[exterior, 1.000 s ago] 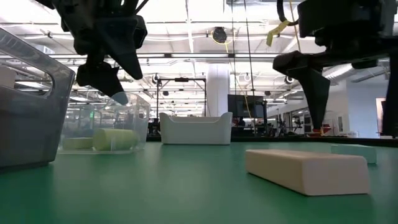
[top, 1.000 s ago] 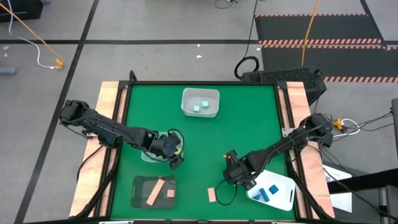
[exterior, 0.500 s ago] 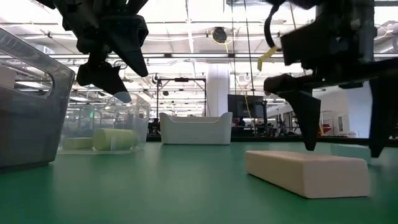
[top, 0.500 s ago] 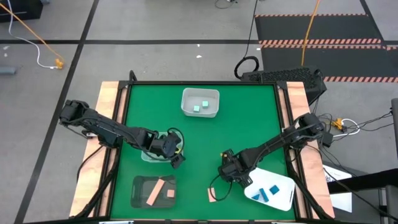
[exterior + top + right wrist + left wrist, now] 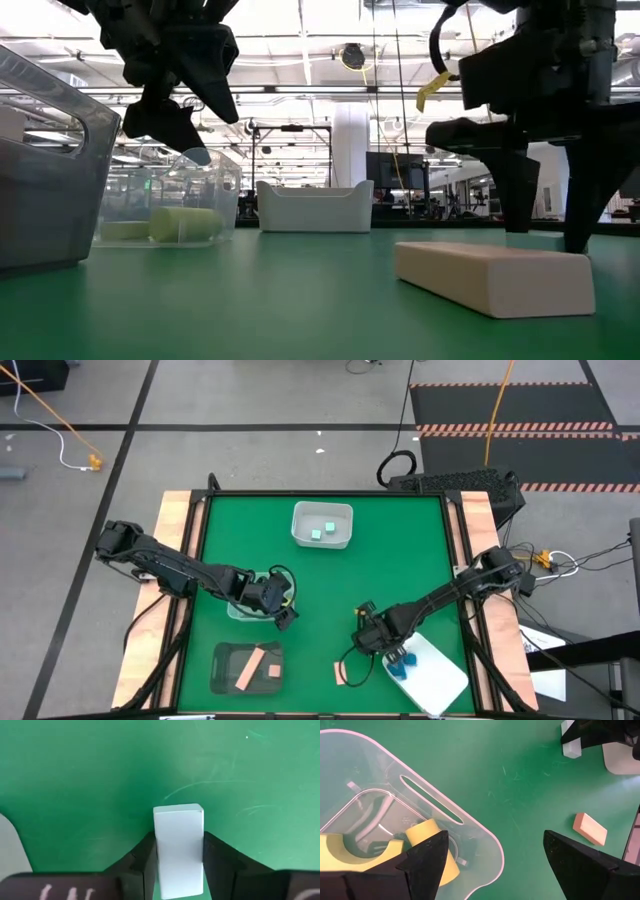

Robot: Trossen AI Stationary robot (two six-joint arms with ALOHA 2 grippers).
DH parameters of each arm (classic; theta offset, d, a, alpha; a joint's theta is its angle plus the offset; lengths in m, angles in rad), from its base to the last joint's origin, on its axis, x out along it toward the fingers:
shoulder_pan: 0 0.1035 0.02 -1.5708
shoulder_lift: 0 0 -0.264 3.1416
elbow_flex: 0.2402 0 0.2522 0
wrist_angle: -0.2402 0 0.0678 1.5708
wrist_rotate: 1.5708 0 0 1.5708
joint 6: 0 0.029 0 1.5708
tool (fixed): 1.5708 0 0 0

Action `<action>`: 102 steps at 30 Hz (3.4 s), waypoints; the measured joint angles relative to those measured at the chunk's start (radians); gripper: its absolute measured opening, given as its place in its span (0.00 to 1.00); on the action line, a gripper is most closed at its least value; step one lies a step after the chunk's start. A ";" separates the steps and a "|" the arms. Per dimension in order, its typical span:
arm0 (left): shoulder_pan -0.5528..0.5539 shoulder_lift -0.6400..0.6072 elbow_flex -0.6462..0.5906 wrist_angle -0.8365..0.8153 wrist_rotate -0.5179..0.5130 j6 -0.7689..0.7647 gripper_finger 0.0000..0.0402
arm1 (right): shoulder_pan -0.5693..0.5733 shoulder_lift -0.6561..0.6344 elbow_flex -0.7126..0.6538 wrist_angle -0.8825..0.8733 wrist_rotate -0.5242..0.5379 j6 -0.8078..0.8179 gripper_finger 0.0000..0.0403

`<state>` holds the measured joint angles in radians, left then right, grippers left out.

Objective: Sort & place blocks by color
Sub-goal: Put the light blue rectangular block into the top white bin

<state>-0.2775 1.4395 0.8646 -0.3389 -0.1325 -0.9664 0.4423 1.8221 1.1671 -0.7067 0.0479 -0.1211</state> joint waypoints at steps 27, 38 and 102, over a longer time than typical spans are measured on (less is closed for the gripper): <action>0.000 0.000 0.000 0.004 -0.001 0.053 0.81 | -0.139 -0.334 0.000 0.471 0.375 0.291 0.29; 0.017 0.000 0.000 0.010 -0.023 0.144 0.81 | -0.404 -0.336 0.000 0.645 0.474 0.611 0.29; 0.479 0.000 0.001 0.925 -0.355 0.892 0.80 | -0.726 -0.308 -0.001 1.078 0.008 0.303 0.29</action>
<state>0.2016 1.4395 0.8654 0.5863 -0.4873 -0.0746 -0.2840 1.5139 1.1660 0.3714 0.0560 0.1815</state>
